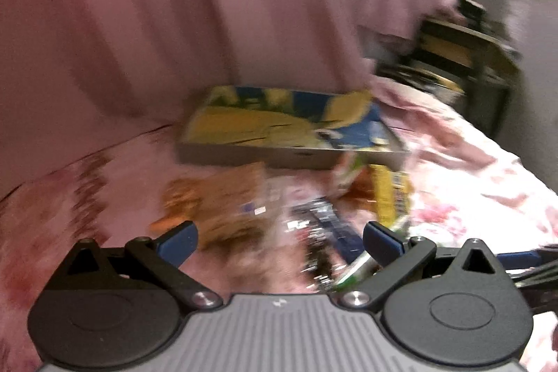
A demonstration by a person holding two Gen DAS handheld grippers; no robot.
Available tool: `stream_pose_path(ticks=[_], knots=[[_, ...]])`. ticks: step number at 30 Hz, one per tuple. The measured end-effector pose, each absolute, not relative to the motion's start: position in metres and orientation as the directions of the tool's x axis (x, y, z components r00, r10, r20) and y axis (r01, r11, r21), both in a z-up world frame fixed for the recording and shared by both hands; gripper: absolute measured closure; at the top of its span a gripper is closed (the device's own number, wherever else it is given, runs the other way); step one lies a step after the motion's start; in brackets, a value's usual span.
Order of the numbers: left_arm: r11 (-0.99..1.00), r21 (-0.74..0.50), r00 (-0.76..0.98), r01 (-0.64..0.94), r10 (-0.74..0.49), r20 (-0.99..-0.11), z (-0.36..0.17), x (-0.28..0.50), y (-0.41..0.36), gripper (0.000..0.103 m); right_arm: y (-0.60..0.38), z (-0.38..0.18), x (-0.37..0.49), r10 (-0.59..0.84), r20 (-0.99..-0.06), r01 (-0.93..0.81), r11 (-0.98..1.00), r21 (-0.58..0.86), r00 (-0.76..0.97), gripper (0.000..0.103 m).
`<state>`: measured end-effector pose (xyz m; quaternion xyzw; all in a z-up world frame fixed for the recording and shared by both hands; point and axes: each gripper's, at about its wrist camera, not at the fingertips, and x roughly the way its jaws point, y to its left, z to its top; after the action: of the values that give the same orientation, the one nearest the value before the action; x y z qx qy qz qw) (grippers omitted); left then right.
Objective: Organize snacks
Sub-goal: 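Grasp the white-green vegetable pouch with the right tool while the left tool grasps the green sausage stick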
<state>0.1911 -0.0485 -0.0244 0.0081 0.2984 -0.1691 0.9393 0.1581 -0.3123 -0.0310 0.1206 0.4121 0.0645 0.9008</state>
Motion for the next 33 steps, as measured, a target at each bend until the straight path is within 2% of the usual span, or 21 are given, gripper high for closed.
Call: stream_pose_path(ticks=[3,7,15,22,33], knots=[[0.899,-0.099,0.717,0.427,-0.403,-0.57,-0.03,0.206,-0.062,0.0,-0.31,-0.042,0.163,0.224,-0.746,-0.019,0.962,0.272,0.627,0.0],[0.857,-0.067,0.689,0.511,-0.456,-0.564,-0.036,0.217,-0.081,0.0,-0.308,-0.055,0.17,0.248,-0.762,-0.018,0.955,0.297,0.598,0.001],[0.764,-0.096,0.529,0.639,-0.526,-0.666,-0.058,0.245,-0.111,0.0,-0.311,-0.072,0.181,0.261,-0.763,0.013,0.943,0.332,0.592,0.001],[0.722,-0.156,0.406,0.674,-0.538,-0.738,-0.071,0.277,-0.119,0.001,-0.313,-0.081,0.189,0.292,-0.74,0.028,0.922,0.386,0.606,0.001],[0.694,-0.228,0.308,0.683,-0.556,-0.772,-0.078,0.287,-0.125,0.025,-0.317,-0.089,0.195,0.252,-0.725,0.083,0.916,0.393,0.641,0.001]])
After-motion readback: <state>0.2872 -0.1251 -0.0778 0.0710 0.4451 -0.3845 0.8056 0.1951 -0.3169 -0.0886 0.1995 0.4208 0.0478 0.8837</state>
